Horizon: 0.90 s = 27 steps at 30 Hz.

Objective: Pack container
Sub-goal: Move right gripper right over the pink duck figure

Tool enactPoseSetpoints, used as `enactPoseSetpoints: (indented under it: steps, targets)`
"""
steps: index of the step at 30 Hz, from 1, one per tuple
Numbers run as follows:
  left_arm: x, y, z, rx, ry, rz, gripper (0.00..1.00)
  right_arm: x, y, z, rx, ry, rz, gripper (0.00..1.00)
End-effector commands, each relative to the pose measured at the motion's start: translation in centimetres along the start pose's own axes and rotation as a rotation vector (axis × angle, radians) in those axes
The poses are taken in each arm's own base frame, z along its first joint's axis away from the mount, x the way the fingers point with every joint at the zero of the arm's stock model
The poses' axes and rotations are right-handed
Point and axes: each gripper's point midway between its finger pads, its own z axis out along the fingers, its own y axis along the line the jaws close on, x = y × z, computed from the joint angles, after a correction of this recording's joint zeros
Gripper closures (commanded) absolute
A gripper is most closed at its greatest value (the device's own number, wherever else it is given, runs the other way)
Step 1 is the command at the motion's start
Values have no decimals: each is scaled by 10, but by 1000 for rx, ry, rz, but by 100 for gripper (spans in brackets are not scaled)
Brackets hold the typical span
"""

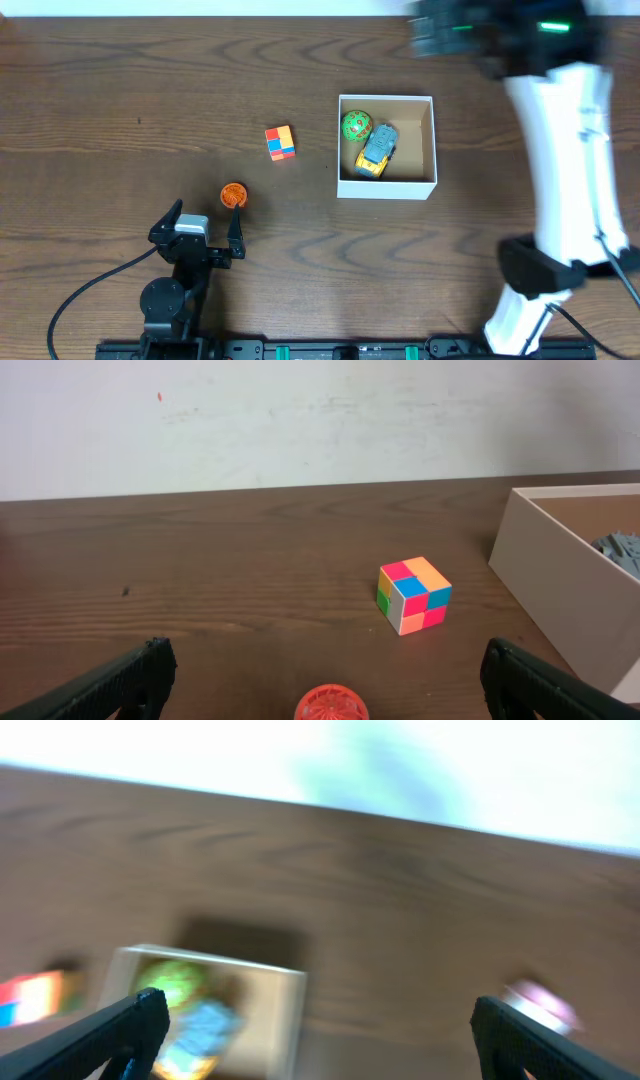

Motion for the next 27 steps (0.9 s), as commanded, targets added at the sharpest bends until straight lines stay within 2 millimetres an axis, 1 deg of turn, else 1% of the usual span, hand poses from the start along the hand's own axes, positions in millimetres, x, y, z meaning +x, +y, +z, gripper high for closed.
enactPoseSetpoints:
  steps: [1, 2, 3, 5, 8, 12, 15, 17, 19, 23, 25, 27]
  targets:
    - [17, -1, 2, 7, 37, 6, 2, 20, -76, 21, 187, 99, 110, 1]
    - [17, -1, 2, 8, 37, 6, 2, 26, -91, 27, 202, 128, 124, 1]
    - [17, -1, 2, 8, 37, 6, 2, 36, -107, 38, 200, 171, 116, 1]
    - [17, -1, 2, 8, 37, 6, 2, 49, -121, 59, 143, 234, 70, 1]
    - [17, -1, 2, 8, 37, 6, 2, 70, -132, 91, 38, 306, 1, 1]
    - [16, -1, 2, 8, 37, 6, 2, 95, -163, 138, 32, 362, 60, 1]
    - [16, -1, 2, 8, 37, 6, 2, 110, -185, 165, 49, 381, 84, 1]
    - [17, -1, 2, 8, 37, 6, 2, 118, -196, 179, 51, 395, 69, 1]
    - [17, -1, 2, 8, 37, 6, 2, 124, -202, 188, 46, 408, 40, 1]
    - [17, -1, 2, 8, 37, 6, 2, 133, -216, 196, 35, 422, -45, 1]
    - [17, -1, 2, 8, 37, 6, 2, 137, -227, 199, 45, 422, -33, 1]
    - [17, -1, 2, 8, 37, 6, 2, 144, -238, 202, 53, 434, -13, 1]
